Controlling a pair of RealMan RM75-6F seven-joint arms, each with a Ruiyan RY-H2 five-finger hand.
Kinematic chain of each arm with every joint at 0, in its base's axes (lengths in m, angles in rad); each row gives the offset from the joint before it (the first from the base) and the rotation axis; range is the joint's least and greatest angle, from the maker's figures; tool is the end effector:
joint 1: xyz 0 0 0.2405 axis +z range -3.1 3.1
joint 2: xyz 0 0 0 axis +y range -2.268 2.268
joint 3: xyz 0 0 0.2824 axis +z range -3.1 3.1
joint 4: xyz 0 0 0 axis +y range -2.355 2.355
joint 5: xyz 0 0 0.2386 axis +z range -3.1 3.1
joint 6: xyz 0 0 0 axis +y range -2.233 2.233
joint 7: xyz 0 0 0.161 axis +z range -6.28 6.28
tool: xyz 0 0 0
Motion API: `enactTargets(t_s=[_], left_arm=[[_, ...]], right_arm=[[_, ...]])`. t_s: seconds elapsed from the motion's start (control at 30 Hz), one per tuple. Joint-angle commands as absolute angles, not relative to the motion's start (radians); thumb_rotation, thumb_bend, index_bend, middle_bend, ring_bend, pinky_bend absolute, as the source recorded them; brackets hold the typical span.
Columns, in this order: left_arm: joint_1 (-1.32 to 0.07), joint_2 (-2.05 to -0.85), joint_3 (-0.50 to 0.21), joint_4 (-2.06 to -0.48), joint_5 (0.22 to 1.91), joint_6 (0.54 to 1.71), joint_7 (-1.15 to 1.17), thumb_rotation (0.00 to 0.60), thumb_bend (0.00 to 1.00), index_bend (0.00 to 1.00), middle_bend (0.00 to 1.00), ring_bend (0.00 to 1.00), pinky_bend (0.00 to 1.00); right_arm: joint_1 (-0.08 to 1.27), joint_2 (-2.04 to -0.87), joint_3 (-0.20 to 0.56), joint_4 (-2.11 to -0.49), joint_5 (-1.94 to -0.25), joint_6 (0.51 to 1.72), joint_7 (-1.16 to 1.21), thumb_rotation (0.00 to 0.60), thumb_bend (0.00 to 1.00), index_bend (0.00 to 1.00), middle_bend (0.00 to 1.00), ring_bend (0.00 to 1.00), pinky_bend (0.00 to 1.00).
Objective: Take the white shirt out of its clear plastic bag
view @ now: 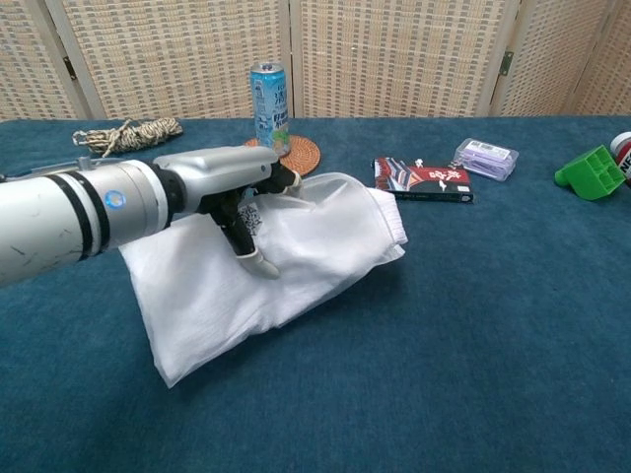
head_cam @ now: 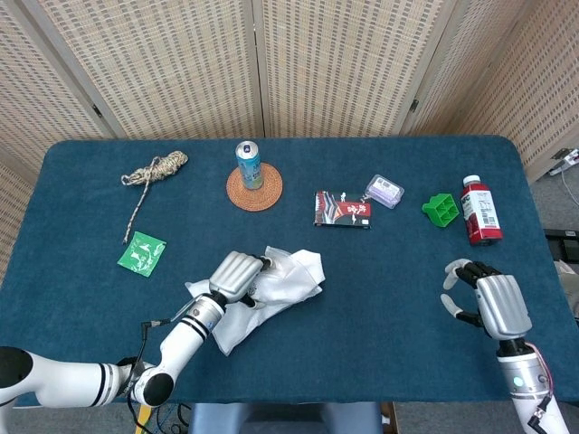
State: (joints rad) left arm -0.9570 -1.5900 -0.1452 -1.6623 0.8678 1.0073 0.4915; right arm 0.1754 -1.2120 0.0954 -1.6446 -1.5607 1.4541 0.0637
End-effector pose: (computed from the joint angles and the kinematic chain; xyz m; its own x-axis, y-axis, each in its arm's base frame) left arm -0.0694 0.3601 -0.0787 0.4324 0.3399 0.8352 0.8465 -0.4720 -0.2462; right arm -0.2954 -0.2388 0.1085 0.2191 0.0172 0.9755 -0.9615 -0.1659 0.2189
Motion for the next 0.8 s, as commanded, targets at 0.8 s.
enactTargets(t_s=[0.8], left_arm=[[-0.917, -1.467, -0.161, -1.873, 0.973, 1.115, 0.597, 0.6, 0.0, 0.39, 0.46, 0.46, 0.66]], right_arm=[[0.415, -1.293, 0.217, -1.776, -1.477, 1.23, -0.057, 0.6, 0.0, 0.31, 0.14, 0.13, 0.29]])
